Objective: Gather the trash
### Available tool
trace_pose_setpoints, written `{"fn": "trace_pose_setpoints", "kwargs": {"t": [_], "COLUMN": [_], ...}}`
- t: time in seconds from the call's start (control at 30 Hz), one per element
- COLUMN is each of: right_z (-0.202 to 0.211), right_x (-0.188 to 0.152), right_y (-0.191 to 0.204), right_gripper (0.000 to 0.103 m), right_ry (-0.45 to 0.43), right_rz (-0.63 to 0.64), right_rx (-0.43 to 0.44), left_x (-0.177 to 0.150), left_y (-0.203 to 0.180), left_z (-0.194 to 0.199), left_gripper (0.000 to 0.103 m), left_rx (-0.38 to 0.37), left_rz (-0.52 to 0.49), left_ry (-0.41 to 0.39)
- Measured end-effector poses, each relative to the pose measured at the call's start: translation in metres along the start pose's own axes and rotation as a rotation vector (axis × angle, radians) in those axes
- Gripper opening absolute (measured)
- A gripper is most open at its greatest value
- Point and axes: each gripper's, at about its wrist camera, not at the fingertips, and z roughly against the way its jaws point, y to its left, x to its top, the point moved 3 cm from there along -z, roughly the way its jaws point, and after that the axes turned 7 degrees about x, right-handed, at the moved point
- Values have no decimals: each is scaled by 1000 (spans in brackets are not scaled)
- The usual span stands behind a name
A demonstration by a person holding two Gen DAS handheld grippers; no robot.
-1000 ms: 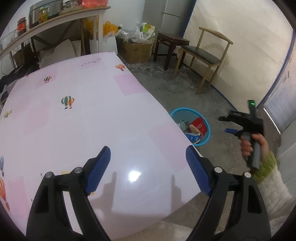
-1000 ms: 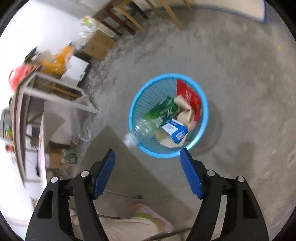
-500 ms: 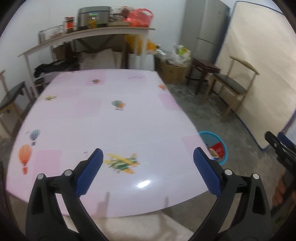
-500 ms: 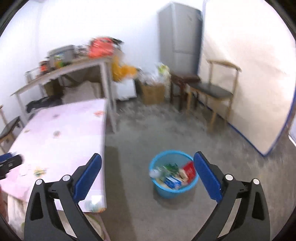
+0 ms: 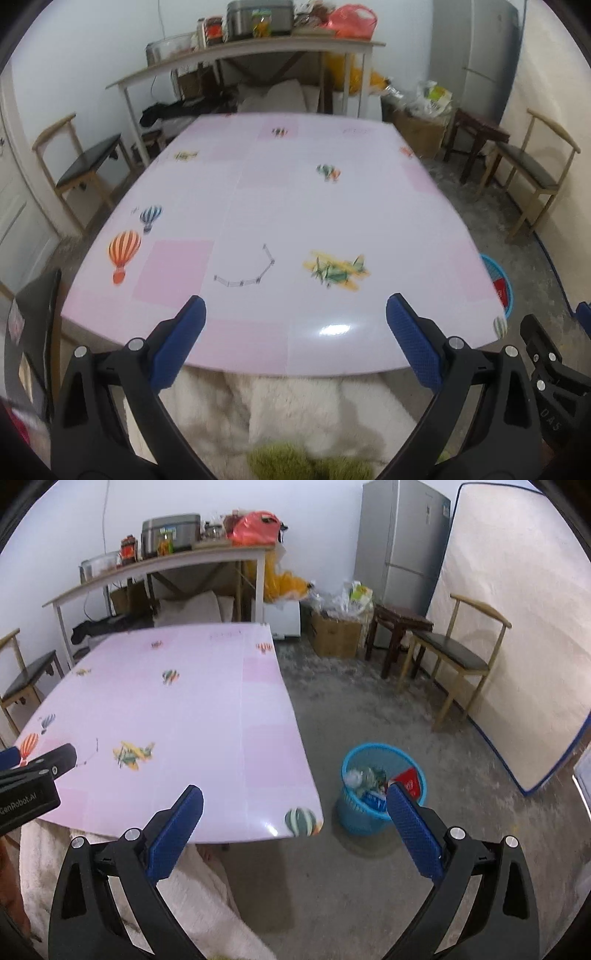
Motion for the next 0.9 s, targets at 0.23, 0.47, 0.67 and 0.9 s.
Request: {"fn": "trace_pose_setpoints", "kwargs": {"t": [0.23, 0.47, 0.67, 0.9], "right_z": [-3, -6, -7, -6], "right_x": [-4, -5, -7, -5], "right_y": [-11, -22, -25, -26], "right_gripper": [97, 97, 97, 97], "right_ry": [16, 33, 43, 41], "right_rz": [-8, -21, -25, -24], "right_rx": [-76, -108, -111, -111], "left_x": [-15, -15, -15, -16], "left_y": [-5, -8, -11, -14], "left_z": [-7, -6, -5, -2], "left_gripper": [94, 94, 94, 94], "left_rx": [43, 66, 68, 72], "left_rz": [-43, -66, -79, -87], "left_ry": [41, 38, 39, 36]}}
